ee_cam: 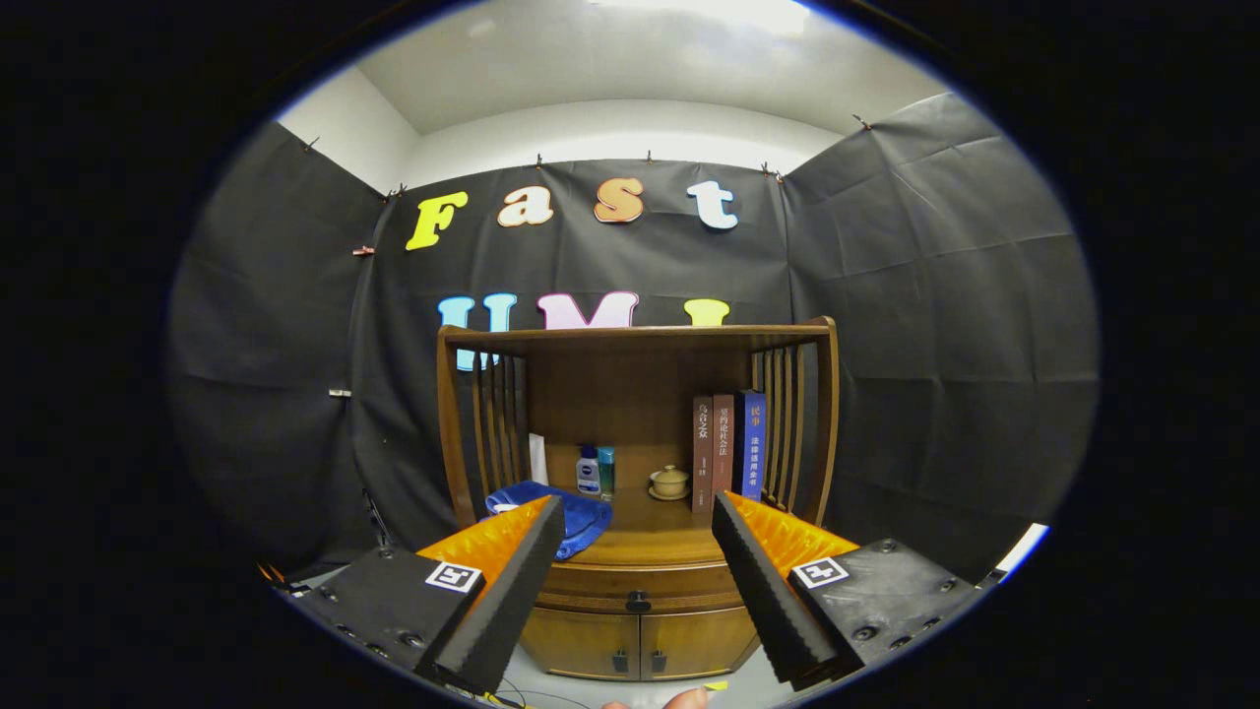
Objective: Pull open the drawer, take out the items inside it, and place them on the countertop above the cabinet.
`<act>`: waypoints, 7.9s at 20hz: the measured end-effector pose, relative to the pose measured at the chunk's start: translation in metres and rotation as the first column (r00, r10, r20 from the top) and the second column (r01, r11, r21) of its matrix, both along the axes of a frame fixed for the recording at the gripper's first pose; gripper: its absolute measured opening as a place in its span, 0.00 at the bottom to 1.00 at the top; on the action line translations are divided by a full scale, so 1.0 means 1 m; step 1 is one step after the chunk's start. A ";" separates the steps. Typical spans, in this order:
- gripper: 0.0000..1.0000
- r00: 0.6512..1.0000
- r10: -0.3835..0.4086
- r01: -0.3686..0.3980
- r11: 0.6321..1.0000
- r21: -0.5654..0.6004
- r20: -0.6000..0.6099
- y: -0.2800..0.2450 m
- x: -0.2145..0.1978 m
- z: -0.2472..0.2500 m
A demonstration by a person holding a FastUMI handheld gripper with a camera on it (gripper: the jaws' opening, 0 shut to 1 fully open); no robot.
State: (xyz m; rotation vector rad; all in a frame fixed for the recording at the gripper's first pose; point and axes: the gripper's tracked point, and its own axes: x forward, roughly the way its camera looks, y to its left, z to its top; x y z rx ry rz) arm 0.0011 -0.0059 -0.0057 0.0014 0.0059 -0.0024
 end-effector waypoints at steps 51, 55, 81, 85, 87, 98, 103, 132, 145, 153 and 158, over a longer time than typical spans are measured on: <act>0.31 0.964 -0.052 0.061 0.998 0.029 -0.261 -0.001 0.140 -0.333; 0.30 0.961 -0.048 0.067 0.996 0.063 -0.272 -0.002 0.099 -0.328; 0.31 0.942 -0.032 0.062 0.995 0.082 -0.333 -0.011 0.010 -0.329; 0.31 0.942 -0.030 0.058 0.995 0.076 -0.333 -0.012 0.010 -0.329; 0.31 0.940 -0.025 0.053 0.996 0.072 -0.340 -0.011 0.010 -0.329; 0.97 0.908 0.082 -0.069 0.997 0.045 -0.412 -0.024 0.007 -0.231; 0.99 0.829 0.094 -0.066 0.995 0.071 -0.551 -0.019 0.070 -0.210; 0.20 0.415 0.045 0.072 0.994 0.082 -0.909 -0.012 0.142 -0.335; 0.20 0.543 0.090 0.035 0.991 0.130 -0.835 -0.006 0.171 -0.207; 0.20 0.519 0.000 0.060 0.997 0.037 -0.855 -0.019 0.279 -0.223; 0.20 0.470 -0.024 0.042 0.999 -0.004 -0.882 -0.021 0.315 -0.248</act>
